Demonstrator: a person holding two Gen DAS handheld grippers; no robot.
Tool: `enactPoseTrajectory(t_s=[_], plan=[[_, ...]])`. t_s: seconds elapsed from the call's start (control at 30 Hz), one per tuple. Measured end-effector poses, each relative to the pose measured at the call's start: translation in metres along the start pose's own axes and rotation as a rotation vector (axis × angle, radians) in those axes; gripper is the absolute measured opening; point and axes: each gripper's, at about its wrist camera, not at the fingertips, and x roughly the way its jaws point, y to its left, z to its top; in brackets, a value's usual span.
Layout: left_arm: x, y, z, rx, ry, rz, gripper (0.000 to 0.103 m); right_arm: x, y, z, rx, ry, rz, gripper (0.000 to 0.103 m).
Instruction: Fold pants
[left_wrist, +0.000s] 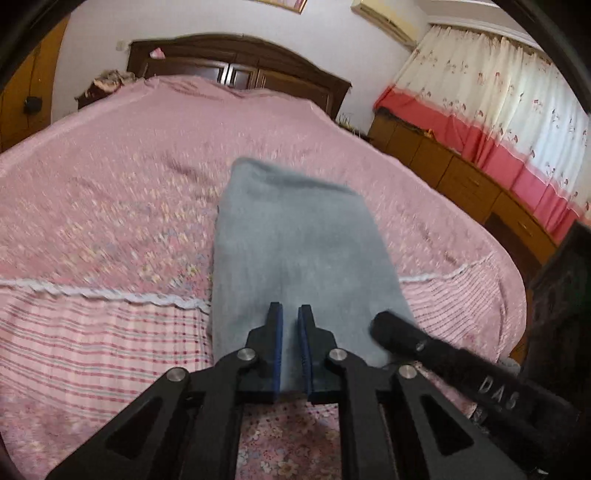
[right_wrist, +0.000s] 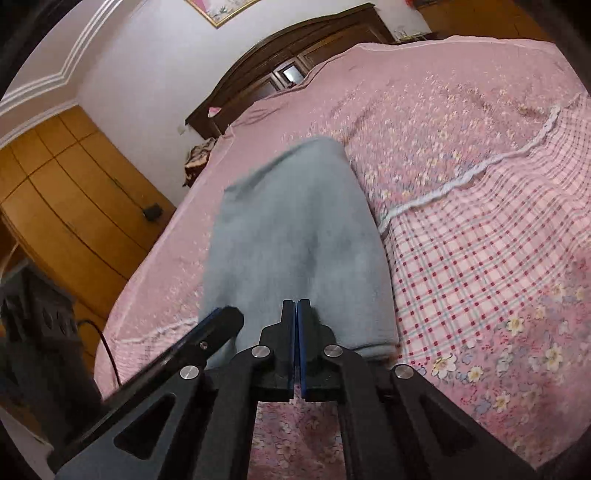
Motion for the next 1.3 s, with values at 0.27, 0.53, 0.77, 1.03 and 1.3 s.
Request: enactPoseTrajectory(t_s=[0.27, 0.53, 0.77, 1.03, 1.3], plan=[[0.018, 0.003, 0.001, 0.03, 0.06, 0.103, 0.01, 0.024, -0.023, 0.005, 0.03, 0.12, -0.082, 0.0], [-0.017, -0.01, 0.03, 0.104, 0.038, 0.116, 0.033, -0.011, 0.011, 0.025, -0.04, 0.152, -0.161, 0.006], [-0.087, -0.041, 0.042, 0.247, -0.07, 0.104, 0.072, -0.101, 0.047, 0.051, -0.312, -0.046, -0.114, 0.069], [-0.116, -0.037, 0.022, 0.234, -0.123, 0.109, 0.101, -0.133, 0.026, 0.04, -0.341, -0.115, -0.033, 0.099], [-0.101, -0.001, -0.006, 0.117, -0.136, 0.102, 0.101, -0.092, 0.023, -0.001, -0.507, -0.002, -0.242, 0.099]])
